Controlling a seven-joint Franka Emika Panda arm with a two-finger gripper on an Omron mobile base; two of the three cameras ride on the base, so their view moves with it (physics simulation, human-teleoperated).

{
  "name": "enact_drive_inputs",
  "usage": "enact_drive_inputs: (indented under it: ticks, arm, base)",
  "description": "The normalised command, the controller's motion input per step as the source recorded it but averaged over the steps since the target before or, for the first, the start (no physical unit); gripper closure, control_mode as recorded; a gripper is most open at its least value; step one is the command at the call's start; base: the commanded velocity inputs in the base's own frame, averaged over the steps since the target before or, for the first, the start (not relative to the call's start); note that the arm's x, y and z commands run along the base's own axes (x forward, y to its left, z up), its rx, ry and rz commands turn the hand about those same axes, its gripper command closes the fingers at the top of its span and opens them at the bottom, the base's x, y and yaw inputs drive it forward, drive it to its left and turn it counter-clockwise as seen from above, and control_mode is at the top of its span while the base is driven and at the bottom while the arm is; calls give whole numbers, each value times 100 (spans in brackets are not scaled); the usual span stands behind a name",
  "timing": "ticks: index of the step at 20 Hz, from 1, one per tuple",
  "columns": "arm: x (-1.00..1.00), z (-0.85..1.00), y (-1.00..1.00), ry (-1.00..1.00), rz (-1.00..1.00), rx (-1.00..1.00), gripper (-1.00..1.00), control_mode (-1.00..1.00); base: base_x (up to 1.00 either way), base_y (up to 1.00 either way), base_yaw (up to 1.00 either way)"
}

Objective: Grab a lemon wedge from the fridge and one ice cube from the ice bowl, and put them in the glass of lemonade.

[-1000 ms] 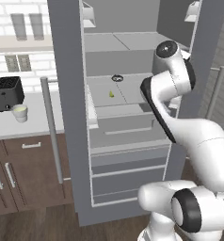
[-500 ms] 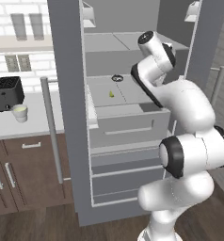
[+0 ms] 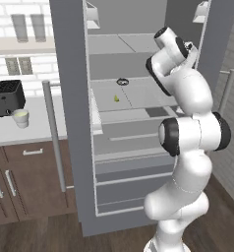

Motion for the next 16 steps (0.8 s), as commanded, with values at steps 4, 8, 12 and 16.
enact_drive_inputs:
  ticks: [4, 8, 12, 16]
  arm:
    - [-95, -12, -100, -7, -11, 0, -100, -100]
    - [-100, 0, -100, -17, -5, 0, -100, -100]
    - [-96, 0, -100, -24, -2, 0, -100, -100]
    - [-64, 9, 4, -21, 0, 0, -100, -100]
  base:
    - [0, 0, 0]
    - [0, 0, 0]
    - [0, 0, 0]
    - [0, 0, 0]
